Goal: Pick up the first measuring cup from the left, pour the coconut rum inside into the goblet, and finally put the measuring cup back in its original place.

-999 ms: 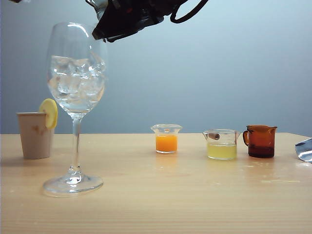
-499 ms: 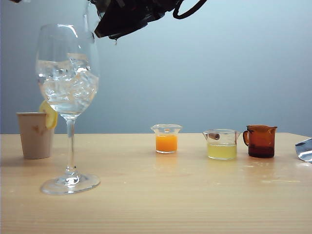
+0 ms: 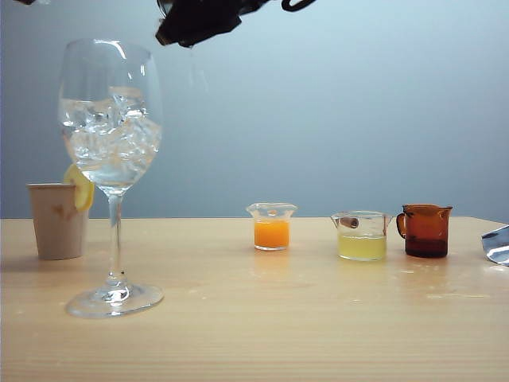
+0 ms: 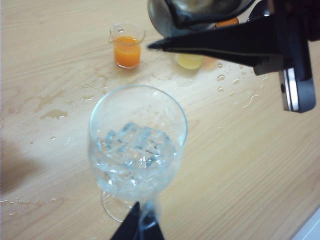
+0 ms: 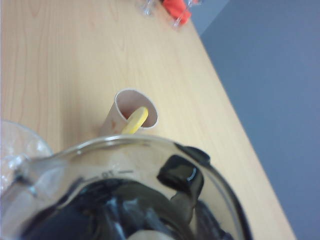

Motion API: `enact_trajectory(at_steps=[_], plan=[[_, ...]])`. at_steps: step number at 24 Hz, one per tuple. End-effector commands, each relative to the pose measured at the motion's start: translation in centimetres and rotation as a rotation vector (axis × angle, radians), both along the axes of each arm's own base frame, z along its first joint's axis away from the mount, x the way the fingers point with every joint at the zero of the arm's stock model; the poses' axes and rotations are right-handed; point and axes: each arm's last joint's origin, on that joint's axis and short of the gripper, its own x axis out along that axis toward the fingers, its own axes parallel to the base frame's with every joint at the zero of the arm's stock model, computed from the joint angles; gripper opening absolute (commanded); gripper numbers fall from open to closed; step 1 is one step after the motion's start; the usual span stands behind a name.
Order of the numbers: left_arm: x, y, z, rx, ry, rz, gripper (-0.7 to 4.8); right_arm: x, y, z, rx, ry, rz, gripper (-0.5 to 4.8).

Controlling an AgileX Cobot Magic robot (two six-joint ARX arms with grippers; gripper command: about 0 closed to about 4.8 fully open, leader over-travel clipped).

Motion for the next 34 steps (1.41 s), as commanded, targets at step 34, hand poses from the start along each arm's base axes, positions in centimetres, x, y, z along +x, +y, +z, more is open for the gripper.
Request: enact_trajectory(at_steps=[34], plan=[[-0.02,0.03,0.32,-0.008,-0.019,0.001,-0.03,-0.81,1.30,1.16,-0.095,-0.287,0.008,1.48]])
